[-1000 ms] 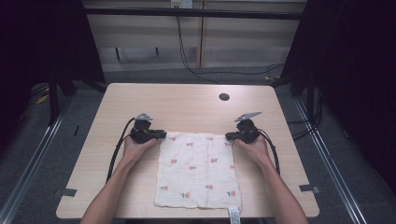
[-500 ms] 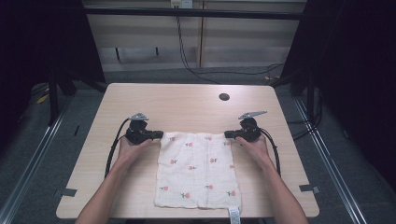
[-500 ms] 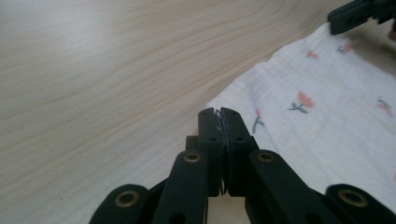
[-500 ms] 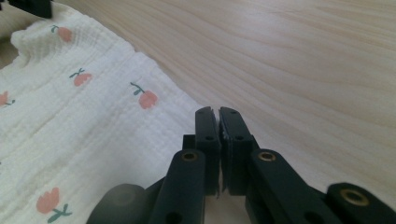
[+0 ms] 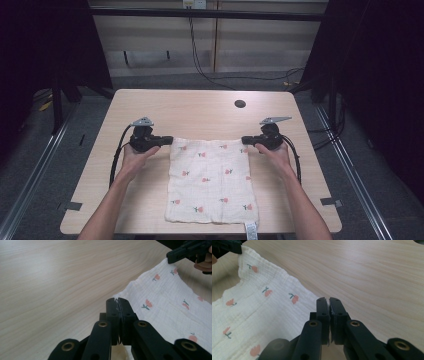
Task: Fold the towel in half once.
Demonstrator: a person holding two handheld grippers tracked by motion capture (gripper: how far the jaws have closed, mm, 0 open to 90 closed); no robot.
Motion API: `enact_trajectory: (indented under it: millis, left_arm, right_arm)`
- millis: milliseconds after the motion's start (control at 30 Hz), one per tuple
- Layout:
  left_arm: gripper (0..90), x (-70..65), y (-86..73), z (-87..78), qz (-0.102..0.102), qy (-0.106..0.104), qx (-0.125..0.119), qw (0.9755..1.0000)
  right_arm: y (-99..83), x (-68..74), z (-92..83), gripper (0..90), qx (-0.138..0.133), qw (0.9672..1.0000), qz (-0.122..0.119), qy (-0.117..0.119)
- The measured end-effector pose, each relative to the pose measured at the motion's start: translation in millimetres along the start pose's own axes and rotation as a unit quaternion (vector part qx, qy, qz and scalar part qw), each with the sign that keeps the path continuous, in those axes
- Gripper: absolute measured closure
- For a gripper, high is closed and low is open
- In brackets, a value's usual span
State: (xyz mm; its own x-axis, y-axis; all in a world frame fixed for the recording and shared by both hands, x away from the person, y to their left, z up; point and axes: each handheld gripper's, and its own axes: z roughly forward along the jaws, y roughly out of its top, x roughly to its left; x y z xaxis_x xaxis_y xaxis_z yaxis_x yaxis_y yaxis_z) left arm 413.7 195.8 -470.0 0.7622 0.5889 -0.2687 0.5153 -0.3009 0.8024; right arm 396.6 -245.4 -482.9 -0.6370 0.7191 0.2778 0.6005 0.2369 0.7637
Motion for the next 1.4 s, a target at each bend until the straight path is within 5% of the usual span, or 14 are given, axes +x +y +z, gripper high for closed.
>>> enact_trajectory:
  millis: [333,800,1267,1400]
  left_arm:
    - [88.5,-1.4,-2.6,-9.0,-0.002,0.011,-0.019,0.9998]
    - [88.5,-8.2,16.1,-26.5,0.008,0.009,-0.058,0.9983]
    - [88.4,-24.6,5.8,-43.2,0.019,-0.004,-0.064,0.9978]
    - [88.5,-35.0,6.9,-55.9,0.039,-0.008,-0.062,0.9973]
  right_arm:
    - [9.4,0.8,-8.7,86.5,-0.012,0.9999,-0.006,-0.006]
    - [32.2,8.0,-23.1,86.5,-0.041,0.9989,-0.020,-0.010]
    - [18.5,28.2,-38.8,86.5,-0.043,0.9984,-0.035,0.005]
    - [16.1,37.1,-50.6,86.5,-0.054,0.9977,-0.040,-0.001]
